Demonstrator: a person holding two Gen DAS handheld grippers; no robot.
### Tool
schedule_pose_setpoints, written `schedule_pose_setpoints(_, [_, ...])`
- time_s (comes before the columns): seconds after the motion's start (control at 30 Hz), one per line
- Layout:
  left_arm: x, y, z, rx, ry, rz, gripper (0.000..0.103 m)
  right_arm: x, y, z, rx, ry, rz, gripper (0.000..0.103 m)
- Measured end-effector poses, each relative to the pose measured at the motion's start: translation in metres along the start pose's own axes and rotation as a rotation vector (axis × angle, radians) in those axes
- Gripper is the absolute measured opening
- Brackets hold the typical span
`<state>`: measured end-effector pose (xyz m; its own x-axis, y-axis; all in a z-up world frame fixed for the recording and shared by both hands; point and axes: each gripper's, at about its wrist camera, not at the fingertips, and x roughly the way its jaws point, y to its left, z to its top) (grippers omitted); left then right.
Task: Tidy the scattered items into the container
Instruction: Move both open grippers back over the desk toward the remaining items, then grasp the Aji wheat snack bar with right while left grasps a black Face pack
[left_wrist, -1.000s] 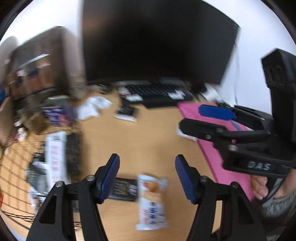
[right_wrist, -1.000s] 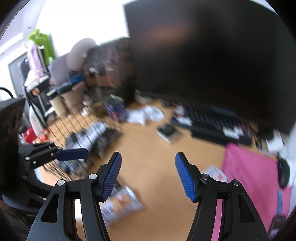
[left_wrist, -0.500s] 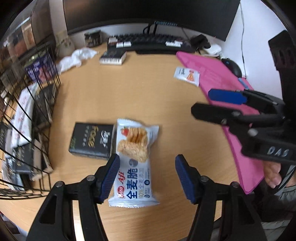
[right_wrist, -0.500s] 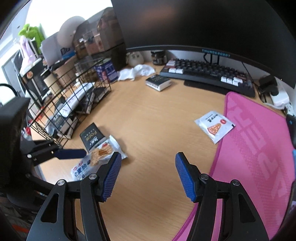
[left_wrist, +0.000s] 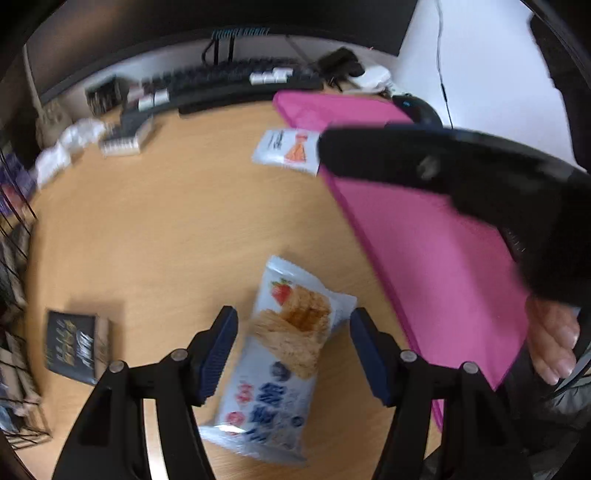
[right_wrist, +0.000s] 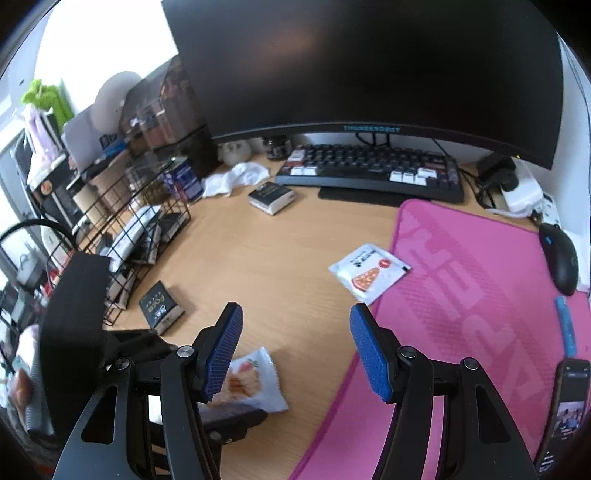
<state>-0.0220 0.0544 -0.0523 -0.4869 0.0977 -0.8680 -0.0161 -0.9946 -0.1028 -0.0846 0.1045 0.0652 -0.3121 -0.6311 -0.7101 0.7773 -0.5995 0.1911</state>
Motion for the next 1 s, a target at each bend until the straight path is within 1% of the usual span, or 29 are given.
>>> schedule_pose_setpoints(0.1, [-0.018,0.018,-0.002,-0.042,-0.034,0.029,0.069,0.001,-0.003,-0.001,0.005,0.003,0.003,0.061])
schedule_pose_setpoints(0.17, [-0.028,0.034,-0.007,-0.068,-0.043,0.064,0.069,0.003,-0.001,-0.004,0.003,0.014,0.004,0.061])
schedule_pose_setpoints(0.27, [-0.038,0.061,-0.015,-0.133,-0.063,0.115,0.069,0.011,0.012,-0.013,-0.021,0.046,0.015,0.061])
schedule_pose_setpoints(0.4, [-0.044,0.087,-0.022,-0.184,-0.073,0.136,0.069,0.024,0.037,-0.029,-0.062,0.079,0.015,0.061])
schedule_pose_setpoints(0.47, [-0.043,0.096,-0.024,-0.198,-0.07,0.134,0.069,0.028,0.05,-0.034,-0.085,0.084,0.012,0.061])
schedule_pose_setpoints(0.57, [-0.038,0.103,-0.027,-0.212,-0.059,0.132,0.069,0.031,0.074,-0.042,-0.138,0.086,0.025,0.061])
schedule_pose_setpoints(0.67, [-0.029,0.108,-0.027,-0.226,-0.045,0.137,0.069,0.04,0.091,-0.051,-0.194,0.118,0.03,0.061])
schedule_pose_setpoints(0.73, [-0.024,0.108,-0.027,-0.224,-0.039,0.137,0.069,0.046,0.088,-0.057,-0.2,0.139,0.016,0.061])
schedule_pose_setpoints(0.8, [-0.021,0.105,-0.025,-0.211,-0.044,0.149,0.07,0.048,0.078,-0.062,-0.196,0.141,-0.018,0.061])
schedule_pose_setpoints(0.93, [-0.017,0.098,-0.02,-0.207,-0.056,0.139,0.074,0.043,0.045,-0.062,-0.141,0.141,-0.075,0.061])
schedule_pose_setpoints(1.0, [-0.014,0.09,-0.016,-0.186,-0.054,0.129,0.074,0.041,0.033,-0.06,-0.125,0.134,-0.097,0.061])
